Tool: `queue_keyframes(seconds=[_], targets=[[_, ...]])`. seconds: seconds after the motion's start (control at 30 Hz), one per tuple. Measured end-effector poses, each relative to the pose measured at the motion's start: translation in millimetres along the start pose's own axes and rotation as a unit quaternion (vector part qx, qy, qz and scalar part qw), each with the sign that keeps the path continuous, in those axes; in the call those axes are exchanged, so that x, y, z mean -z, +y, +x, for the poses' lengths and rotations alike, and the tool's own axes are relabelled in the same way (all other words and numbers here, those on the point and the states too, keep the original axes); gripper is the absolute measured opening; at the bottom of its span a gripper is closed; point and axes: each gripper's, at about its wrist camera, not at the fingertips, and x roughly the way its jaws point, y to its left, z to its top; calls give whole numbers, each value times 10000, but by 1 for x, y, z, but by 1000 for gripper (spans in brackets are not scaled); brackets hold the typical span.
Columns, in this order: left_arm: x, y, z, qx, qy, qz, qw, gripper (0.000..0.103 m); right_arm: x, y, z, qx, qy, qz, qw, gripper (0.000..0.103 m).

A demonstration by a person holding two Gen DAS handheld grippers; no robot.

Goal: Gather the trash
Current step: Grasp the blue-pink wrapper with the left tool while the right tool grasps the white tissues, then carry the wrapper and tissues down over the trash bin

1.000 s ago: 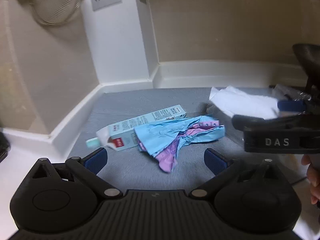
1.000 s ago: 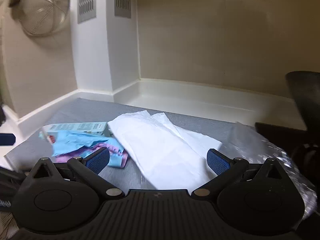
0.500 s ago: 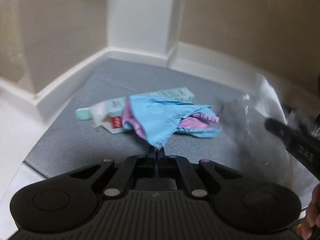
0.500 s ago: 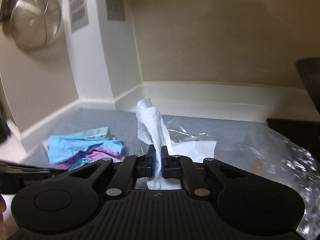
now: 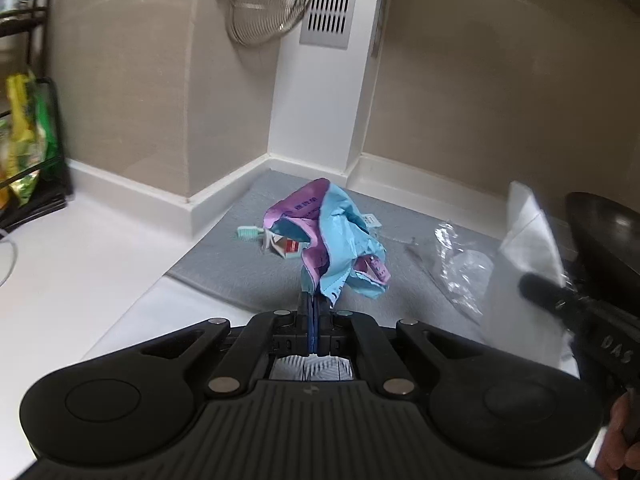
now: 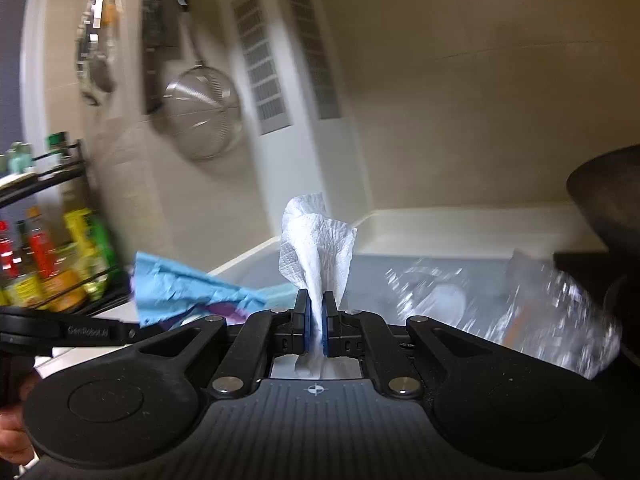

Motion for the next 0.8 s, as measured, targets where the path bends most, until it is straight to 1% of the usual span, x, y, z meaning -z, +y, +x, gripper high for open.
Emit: queue_keyframes(seconds=[0.13,0.3,0.4,0.47,0.6,0.8], targets=[[19,3,-40,-27,-127,-93,9999,0,11,10,-29,-122,74,-75,9999,6],[50,13,-109,-89,-319,-219,9992,0,22,26,-73,-391,62,-360,9986,6],[67,19,-143,-249,-342,-258,9988,0,30,33,-99,-518,92,-519,9973,6],[80,23,-166,-385,-326,-269,9984,0,36,36,-113,-631,163,-597,9961,6],[107,35,-206,-501,-354,-382,9974,0,53,41,-136,-850,386,-768,9927,6],[145,44,-244,-835,-327,-366,9953,0,77,48,-150,-1070,836,-877,9868,6]])
